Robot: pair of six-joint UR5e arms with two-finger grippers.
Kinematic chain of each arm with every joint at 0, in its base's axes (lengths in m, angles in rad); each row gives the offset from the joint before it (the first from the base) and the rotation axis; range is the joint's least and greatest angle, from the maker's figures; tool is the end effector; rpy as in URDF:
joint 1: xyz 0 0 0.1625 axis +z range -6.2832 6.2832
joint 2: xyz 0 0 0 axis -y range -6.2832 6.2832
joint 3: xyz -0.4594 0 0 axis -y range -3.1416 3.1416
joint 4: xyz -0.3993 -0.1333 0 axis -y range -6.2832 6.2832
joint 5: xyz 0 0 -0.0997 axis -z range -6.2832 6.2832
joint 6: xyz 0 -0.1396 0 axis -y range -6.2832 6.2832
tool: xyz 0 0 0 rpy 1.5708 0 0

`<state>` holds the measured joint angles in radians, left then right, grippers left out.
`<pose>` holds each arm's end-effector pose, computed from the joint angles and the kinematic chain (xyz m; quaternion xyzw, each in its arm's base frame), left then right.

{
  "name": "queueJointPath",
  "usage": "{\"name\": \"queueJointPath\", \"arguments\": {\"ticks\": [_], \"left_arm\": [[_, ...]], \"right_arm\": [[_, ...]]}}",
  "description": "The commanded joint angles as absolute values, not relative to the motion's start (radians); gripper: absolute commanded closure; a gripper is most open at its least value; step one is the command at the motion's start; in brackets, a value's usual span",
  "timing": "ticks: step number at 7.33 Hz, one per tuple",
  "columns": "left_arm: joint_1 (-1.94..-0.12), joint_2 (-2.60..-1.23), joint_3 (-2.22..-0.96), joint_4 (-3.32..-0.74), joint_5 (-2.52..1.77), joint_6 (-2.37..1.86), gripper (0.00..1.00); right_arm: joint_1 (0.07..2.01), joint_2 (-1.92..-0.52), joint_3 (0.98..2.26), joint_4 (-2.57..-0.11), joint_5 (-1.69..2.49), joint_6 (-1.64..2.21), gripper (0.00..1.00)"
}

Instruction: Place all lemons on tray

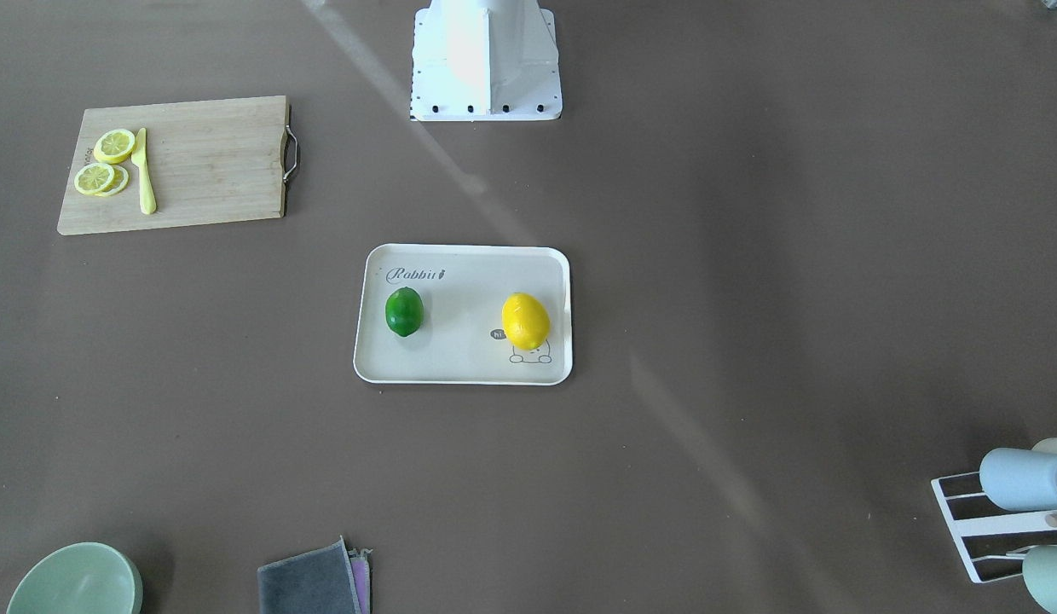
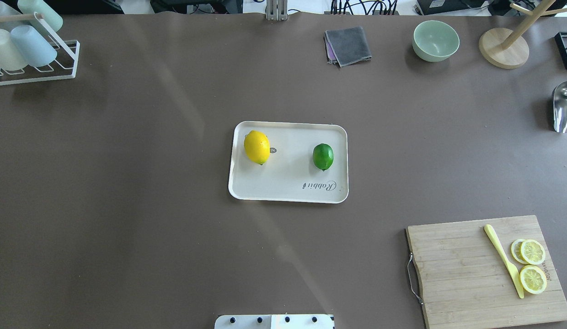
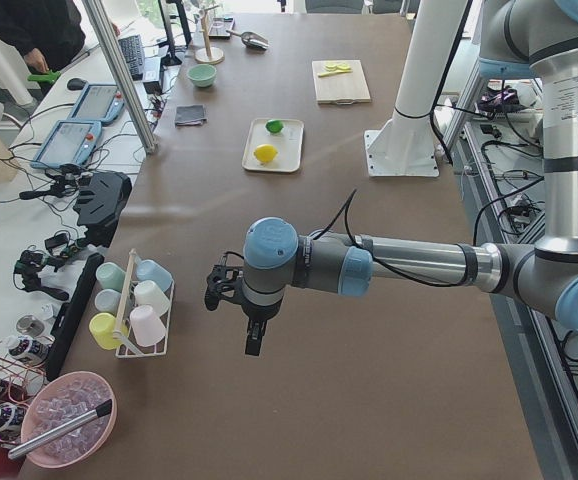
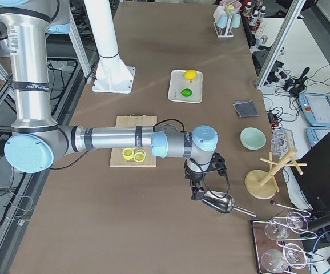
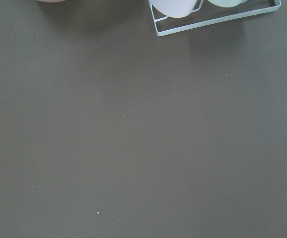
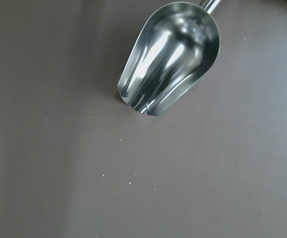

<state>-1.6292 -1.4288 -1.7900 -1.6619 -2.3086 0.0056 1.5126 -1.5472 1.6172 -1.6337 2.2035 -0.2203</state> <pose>-0.0655 -0.4456 0.6716 0.0899 0.3566 0.0058 0.9299 0.0210 -0.5117 0.7057 0.0286 -0.3098 -0.1330 0.9410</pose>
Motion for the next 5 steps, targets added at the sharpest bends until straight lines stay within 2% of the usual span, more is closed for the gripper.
{"name": "queueJointPath", "arguments": {"ticks": [1, 5], "left_arm": [[-1.629, -1.437, -1.784, -1.661, -2.307, 0.003, 0.02], [-1.629, -1.447, -1.779, -1.660, -2.307, 0.003, 0.02]], "right_arm": [[1.513, -1.548, 1.617, -1.629, 2.201, -0.221, 0.00], [1.513, -1.548, 1.611, -1.626, 2.203, -0.221, 0.00]]}}
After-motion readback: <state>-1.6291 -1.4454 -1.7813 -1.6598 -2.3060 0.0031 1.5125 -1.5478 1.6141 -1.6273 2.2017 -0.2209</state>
